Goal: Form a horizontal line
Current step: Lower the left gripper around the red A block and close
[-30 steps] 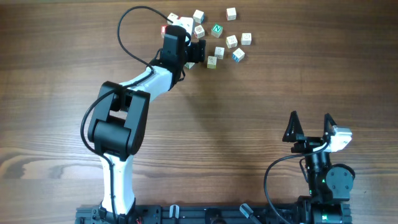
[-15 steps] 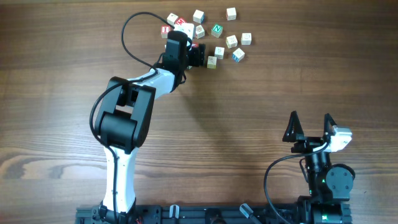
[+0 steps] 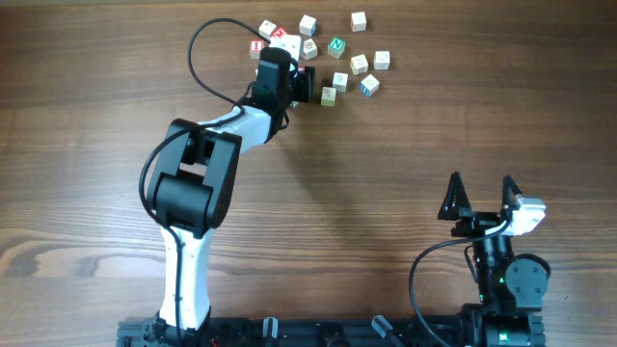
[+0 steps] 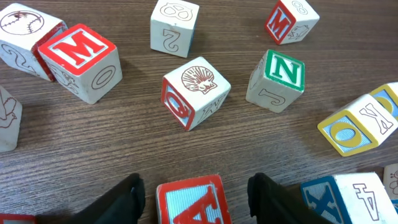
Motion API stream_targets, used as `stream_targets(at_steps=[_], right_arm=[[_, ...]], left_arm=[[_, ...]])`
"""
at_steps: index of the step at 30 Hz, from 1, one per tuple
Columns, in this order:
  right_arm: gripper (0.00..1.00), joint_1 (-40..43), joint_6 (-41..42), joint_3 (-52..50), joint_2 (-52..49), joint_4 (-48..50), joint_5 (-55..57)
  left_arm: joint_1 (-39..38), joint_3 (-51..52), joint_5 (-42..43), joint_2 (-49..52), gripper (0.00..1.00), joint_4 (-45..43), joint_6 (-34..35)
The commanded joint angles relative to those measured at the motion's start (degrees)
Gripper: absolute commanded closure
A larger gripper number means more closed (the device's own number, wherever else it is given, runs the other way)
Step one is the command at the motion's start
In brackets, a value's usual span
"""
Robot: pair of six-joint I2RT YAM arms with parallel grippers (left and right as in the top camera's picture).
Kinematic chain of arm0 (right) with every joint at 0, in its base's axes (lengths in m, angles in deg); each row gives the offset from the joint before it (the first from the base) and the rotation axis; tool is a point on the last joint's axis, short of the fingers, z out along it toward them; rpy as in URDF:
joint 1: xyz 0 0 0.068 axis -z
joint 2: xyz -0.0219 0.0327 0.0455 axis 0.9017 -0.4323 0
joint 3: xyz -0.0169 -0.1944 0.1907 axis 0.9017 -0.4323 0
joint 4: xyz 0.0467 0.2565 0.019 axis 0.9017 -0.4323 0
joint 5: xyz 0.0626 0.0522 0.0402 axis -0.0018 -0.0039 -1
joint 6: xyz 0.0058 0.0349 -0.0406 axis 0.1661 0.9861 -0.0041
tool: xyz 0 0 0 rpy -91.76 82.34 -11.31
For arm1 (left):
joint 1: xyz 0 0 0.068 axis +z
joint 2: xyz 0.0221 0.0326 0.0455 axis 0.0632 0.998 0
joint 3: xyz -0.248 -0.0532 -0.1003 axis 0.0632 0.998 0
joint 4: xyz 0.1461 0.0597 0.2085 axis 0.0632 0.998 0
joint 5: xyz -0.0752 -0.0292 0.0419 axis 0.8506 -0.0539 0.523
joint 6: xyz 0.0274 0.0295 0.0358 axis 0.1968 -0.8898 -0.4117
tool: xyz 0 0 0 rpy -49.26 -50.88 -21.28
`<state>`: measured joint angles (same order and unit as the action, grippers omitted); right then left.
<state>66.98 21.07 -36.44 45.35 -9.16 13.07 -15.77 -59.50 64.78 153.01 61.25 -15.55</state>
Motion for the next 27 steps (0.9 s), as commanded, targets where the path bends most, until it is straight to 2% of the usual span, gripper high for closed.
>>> stream_targets(at_steps=[1, 9, 27], right_arm=[[0.0, 0.39, -0.74, -0.07, 0.46, 0.09, -0.74], [0.0, 0.39, -0.76, -0.07, 0.46, 0.11, -0.76], [0.0, 0.39, -0.74, -0.07, 0.46, 0.09, -0.76]], left_arm=[[-0.15, -1.05, -0.76, 0.35, 0.46, -0.04, 0.15], [-0.74, -1.05, -0.79, -0.61, 0.59, 1.75, 0.11], [-2.84, -1.05, -1.03, -5.31, 0.6, 4.24, -0.11]])
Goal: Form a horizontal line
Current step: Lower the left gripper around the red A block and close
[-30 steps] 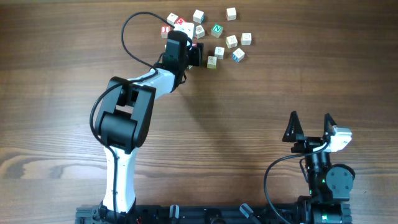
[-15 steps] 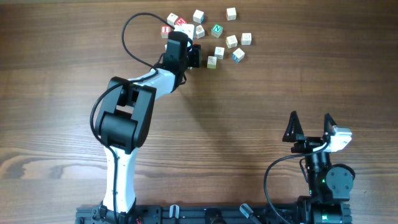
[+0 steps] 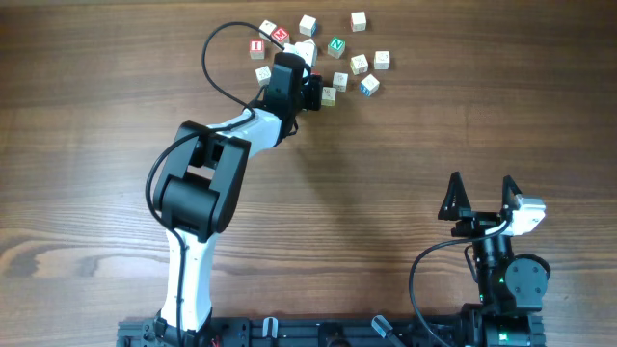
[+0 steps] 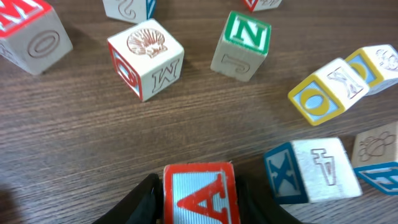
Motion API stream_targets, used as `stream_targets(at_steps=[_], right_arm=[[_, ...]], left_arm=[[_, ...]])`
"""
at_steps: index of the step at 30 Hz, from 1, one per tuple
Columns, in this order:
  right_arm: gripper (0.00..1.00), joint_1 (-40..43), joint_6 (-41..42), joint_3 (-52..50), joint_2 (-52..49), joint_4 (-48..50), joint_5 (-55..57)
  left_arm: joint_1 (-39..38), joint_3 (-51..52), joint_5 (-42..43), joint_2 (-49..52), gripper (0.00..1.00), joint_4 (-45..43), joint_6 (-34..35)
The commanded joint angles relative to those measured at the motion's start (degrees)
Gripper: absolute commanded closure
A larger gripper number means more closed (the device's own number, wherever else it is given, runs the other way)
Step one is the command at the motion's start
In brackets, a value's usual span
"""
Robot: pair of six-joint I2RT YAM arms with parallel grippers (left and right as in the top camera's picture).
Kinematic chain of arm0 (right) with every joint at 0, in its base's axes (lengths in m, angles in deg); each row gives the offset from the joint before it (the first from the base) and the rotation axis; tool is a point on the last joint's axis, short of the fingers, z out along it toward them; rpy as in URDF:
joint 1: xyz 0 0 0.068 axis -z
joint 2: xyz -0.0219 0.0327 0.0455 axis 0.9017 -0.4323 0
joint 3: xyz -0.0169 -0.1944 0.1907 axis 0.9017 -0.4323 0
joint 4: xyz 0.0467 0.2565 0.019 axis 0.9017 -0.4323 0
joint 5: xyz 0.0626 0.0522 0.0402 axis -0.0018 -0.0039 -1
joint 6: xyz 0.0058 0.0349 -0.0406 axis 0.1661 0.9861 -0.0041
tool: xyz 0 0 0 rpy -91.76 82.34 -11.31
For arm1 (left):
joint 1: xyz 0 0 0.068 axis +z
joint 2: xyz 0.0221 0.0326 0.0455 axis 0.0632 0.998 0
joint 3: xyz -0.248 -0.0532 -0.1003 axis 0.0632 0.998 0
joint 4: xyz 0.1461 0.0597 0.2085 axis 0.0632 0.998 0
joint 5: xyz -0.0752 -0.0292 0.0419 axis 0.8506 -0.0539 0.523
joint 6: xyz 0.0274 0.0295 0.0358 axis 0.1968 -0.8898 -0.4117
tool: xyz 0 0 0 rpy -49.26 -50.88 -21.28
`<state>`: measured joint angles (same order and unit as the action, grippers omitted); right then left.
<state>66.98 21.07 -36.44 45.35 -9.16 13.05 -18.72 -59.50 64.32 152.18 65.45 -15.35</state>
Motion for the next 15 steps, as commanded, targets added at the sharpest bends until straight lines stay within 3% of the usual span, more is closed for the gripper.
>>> stream_targets(at_steps=[1, 12, 13, 15], right_arm=[[0.0, 0.39, -0.74, -0.07, 0.46, 0.11, -0.74], [0.0, 0.39, -0.74, -0.07, 0.46, 0.11, -0.74], [0.0, 0.39, -0.74, -0.07, 0.46, 0.11, -0.74], [0.0, 0.39, -0.74, -0.07, 0.46, 0.11, -0.74]], left_arm=[[0.11, -1.05, -0.68, -4.98, 0.61, 0.31, -0.31], [0.11, -1.03, -4.81, -10.45, 0.62, 6.36, -1.81], [0.11, -1.05, -4.79, -10.62, 0.6, 6.73, -1.81], [0.11, -1.03, -4.74, -10.62, 0.47, 6.84, -1.81]])
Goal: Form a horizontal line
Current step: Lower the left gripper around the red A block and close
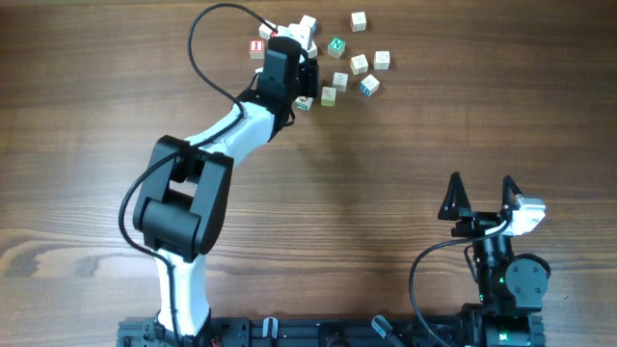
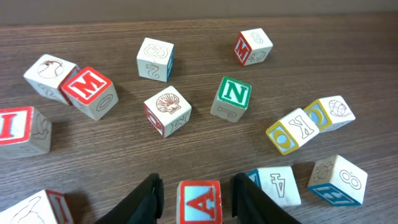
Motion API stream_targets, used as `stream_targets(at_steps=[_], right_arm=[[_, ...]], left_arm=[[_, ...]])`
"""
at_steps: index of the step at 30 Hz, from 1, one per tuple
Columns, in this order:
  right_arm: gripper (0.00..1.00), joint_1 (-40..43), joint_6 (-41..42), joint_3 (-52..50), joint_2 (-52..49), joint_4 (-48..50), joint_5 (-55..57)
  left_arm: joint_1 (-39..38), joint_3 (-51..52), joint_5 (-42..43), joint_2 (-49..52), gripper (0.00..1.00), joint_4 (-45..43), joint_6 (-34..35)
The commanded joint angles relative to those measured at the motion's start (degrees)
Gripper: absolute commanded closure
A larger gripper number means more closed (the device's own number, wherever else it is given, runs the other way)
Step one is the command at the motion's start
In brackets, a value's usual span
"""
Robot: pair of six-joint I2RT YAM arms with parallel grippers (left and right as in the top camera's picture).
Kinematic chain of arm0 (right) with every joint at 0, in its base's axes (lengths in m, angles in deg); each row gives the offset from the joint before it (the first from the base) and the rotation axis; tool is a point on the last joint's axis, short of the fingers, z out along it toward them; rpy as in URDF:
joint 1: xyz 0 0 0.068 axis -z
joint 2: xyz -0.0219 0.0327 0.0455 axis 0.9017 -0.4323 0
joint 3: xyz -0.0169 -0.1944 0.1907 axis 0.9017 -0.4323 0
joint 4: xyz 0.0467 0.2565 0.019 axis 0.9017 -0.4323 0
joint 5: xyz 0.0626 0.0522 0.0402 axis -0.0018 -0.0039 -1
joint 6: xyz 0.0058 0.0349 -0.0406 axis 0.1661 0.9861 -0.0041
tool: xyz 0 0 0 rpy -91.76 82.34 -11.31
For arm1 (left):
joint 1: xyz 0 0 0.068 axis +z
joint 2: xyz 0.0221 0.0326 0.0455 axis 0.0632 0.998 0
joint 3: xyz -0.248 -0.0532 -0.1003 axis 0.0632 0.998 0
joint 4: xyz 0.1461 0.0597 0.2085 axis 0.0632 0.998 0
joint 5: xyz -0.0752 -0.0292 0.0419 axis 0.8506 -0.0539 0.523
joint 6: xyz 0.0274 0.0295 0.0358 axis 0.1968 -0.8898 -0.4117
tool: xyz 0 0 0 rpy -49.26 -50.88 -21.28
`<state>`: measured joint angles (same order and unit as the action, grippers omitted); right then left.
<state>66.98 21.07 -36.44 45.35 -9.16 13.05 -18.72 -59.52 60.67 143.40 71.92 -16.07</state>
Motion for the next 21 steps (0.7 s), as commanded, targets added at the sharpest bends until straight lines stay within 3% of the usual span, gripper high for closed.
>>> stream_targets(at_steps=[1, 3, 7, 21], right_arm=[[0.0, 0.39, -0.76, -0.07, 0.46, 0.09, -0.74], [0.0, 0.39, -0.76, -0.07, 0.46, 0.11, -0.74], [0.0, 0.39, -0.74, -0.07, 0.46, 0.11, -0.74], [0.0, 0.39, -0.74, -0.07, 0.46, 0.11, -0.74]], left_arm=[[0.11, -1.01, -0.81, -1.79, 0.41, 0.42, -1.09], [0.11, -1.01, 1.97, -1.18, 0.34, 0.04, -2.34], [-0.04, -1.01, 4.02, 1.77, 0.29, -2.34, -10.03], [0.11, -1.11, 3.61, 7.23, 0.34, -6.05, -14.58]])
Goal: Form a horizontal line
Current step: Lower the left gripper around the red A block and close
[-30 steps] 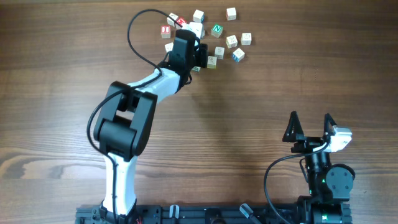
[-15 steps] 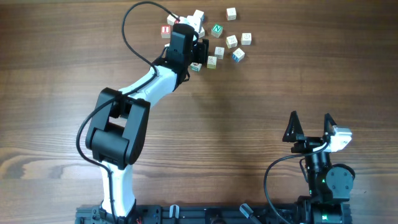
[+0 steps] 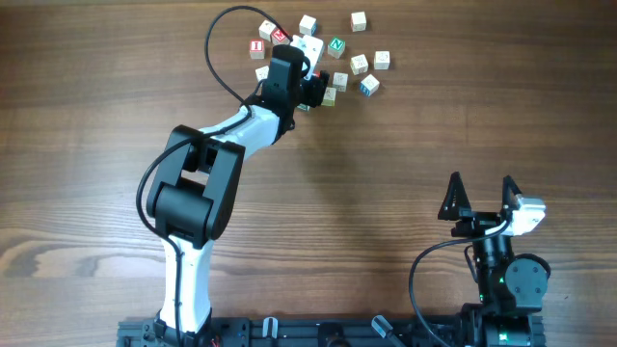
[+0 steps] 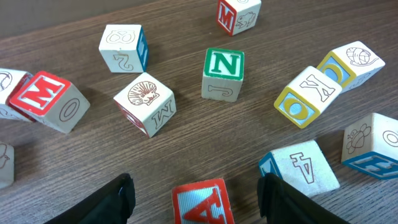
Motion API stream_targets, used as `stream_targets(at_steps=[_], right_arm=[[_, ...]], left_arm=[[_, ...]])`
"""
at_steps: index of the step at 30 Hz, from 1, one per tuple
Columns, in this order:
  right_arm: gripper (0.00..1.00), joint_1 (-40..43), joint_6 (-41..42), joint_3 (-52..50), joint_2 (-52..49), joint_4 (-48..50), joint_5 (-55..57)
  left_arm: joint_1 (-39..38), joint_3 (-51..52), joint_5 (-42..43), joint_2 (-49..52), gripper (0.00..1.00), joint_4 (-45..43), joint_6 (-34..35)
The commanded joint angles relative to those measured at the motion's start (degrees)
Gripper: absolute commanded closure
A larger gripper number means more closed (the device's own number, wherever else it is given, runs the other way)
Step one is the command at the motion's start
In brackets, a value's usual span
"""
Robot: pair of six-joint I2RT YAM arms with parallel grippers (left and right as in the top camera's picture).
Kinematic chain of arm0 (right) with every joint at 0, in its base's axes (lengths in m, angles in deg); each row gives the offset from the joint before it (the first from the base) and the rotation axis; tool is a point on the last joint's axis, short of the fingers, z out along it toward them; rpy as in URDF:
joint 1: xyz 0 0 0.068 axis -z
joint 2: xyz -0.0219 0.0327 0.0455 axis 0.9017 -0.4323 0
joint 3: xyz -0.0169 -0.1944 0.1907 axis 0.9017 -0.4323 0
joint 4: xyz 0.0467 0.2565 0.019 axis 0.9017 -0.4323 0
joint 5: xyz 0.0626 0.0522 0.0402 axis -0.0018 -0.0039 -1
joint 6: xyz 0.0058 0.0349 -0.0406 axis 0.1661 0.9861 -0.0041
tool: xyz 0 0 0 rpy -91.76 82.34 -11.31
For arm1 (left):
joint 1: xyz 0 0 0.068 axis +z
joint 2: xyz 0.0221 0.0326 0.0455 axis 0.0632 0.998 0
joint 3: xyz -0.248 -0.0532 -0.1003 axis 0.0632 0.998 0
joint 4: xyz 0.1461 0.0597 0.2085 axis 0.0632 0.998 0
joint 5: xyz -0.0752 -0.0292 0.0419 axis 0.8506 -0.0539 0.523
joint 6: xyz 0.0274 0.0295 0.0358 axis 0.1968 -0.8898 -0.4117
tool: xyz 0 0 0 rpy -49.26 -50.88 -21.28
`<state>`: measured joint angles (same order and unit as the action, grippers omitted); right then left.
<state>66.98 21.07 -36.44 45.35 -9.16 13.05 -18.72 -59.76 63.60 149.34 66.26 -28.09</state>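
Note:
Wooden letter blocks lie scattered at the table's far middle [image 3: 337, 58]. In the left wrist view a red A block [image 4: 202, 202] rests on the wood between the wide-apart fingers of my left gripper [image 4: 199, 199], which is open and touches nothing. Just ahead are a shell block [image 4: 144, 102], a green N block [image 4: 222, 73], a red M block [image 4: 50, 101] and a yellow K block [image 4: 309, 94]. A blue X block [image 4: 298, 169] sits close to the right finger [image 4: 292, 199]. My right gripper [image 3: 481, 183] stands open near the front right, far from the blocks.
The left arm [image 3: 207, 164] stretches from the front left base to the cluster, and its cable [image 3: 217, 39] loops over the far side. More blocks lie to the right [image 4: 373, 146] and at the back [image 4: 123, 47]. The blocks sit at mixed angles.
The left jaws, narrow beside the A block 0.7 s ago, now stand wide open around it. The wrist camera sits lower and a little further right. The right arm is unchanged.
First my left gripper was open around the A block. Then it was shut on it, with the X block near. Then the wrist was higher, jaws still narrow. Now the A block lies free on the table between wide open jaws.

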Motion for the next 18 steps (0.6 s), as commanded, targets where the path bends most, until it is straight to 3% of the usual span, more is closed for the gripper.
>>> stream_targets(at_steps=[1, 16, 18], right_arm=[[0.0, 0.39, -0.74, -0.07, 0.46, 0.11, -0.74], [0.01, 0.39, -0.76, -0.07, 0.46, 0.09, -0.74], [0.0, 0.39, -0.74, -0.07, 0.46, 0.11, -0.74]], left_arm=[[0.11, -0.87, 0.7, 1.36, 0.34, -0.2, -2.54], [1.55, -0.87, 0.7, 3.37, 0.43, 0.79, -2.32], [2.16, -0.87, 0.7, 3.37, 0.48, 1.05, -2.29]])
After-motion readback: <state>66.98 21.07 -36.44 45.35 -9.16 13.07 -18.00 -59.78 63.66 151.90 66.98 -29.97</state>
